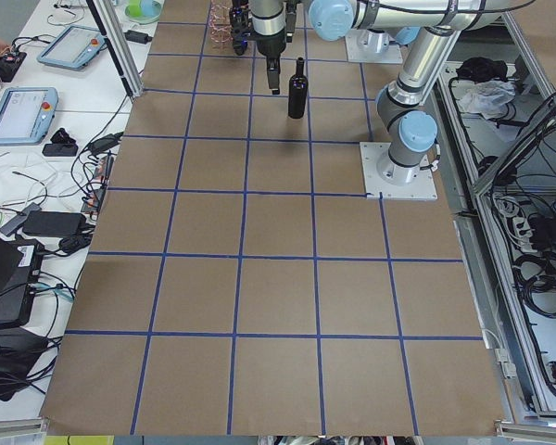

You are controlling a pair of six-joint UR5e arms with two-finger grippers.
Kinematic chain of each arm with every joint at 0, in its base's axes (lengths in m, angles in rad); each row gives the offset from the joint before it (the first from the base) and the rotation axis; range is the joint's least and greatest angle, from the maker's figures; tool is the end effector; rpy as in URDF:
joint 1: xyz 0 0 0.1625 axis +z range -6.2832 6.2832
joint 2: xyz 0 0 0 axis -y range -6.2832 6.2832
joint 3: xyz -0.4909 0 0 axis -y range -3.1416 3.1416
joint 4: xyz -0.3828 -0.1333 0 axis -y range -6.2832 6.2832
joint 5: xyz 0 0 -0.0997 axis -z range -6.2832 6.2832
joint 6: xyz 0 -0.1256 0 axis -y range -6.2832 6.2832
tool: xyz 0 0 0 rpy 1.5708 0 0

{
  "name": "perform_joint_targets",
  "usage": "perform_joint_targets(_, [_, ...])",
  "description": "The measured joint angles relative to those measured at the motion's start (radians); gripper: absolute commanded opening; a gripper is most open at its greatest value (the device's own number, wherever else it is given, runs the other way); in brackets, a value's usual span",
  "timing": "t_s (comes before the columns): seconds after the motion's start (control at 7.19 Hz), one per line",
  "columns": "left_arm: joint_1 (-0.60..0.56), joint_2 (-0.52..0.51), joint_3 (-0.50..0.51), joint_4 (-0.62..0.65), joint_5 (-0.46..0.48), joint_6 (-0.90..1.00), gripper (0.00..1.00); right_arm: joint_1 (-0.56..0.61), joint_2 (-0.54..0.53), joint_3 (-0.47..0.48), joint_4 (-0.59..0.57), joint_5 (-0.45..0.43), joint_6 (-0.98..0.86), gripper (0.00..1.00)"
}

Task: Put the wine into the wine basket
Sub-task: 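Lower the right gripper over the standing bottle's neck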

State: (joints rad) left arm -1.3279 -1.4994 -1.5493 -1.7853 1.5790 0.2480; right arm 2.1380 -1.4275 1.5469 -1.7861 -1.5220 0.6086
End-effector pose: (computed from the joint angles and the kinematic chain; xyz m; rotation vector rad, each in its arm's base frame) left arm -0.0250 -0.4491 0.5509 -0.0087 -3.1144 -0.1870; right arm 0.4192 -0.3986 0.4874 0.0595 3.0462 -0.0804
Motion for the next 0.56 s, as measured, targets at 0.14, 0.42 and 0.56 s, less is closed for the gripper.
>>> perform_joint_targets(0.14, [0.003,-0.001,-0.002,0.003,0.040,0.003,1.00,0.034,0.027,0.000,-0.028,-0.002,0.040,0.99])
perform_joint_targets(0.42, [0.013,-0.005,-0.012,0.006,0.023,0.005,1.00,0.063,0.050,0.006,-0.036,-0.015,0.067,0.91])
perform_joint_targets(0.56, [0.018,-0.006,-0.016,0.007,0.004,0.007,1.00,0.066,0.065,0.009,-0.035,-0.020,0.070,0.89])
